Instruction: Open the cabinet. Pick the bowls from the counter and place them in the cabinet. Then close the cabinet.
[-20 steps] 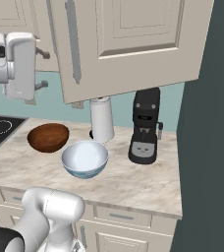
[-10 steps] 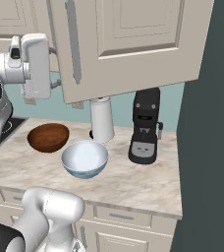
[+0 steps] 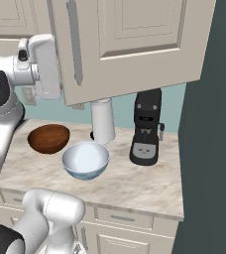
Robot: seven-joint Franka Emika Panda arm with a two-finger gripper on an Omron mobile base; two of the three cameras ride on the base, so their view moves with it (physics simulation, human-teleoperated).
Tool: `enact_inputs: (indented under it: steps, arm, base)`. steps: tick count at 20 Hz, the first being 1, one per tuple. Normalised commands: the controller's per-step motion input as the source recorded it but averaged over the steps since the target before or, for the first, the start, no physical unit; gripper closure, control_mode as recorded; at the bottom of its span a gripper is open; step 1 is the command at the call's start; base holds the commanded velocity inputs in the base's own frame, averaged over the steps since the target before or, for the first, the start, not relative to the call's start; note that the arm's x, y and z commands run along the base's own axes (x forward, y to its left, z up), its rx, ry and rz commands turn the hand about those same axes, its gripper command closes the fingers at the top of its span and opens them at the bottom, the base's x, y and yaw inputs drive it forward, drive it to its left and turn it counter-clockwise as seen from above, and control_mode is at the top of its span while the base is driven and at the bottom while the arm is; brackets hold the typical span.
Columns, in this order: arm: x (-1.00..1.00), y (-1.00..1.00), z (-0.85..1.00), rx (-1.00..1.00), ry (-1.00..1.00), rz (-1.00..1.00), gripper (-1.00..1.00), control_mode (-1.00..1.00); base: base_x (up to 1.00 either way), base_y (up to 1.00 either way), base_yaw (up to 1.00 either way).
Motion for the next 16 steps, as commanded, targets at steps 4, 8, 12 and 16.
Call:
enact_inputs:
  steps: [4, 8, 12, 16]
  arm:
    - [-0.25, -0.28, 0.00, -0.06, -0.06, -0.14, -1.00, -1.00]
    - [-0.25, -0.33, 0.00, -0.05, -0.01, -0.17, -1.00, -1.00]
    - [-0.25, -0.32, 0.00, -0.04, 0.00, -0.17, -1.00, -1.00]
    - [-0.23, -0.35, 0.00, -0.03, 0.00, -0.17, -1.00, -1.00]
  base:
    - [0.00, 0.00, 0.00]
    - [0.00, 0.00, 0.00]
    - [0.00, 0.00, 0.00]
    - [0.00, 0.00, 0.00]
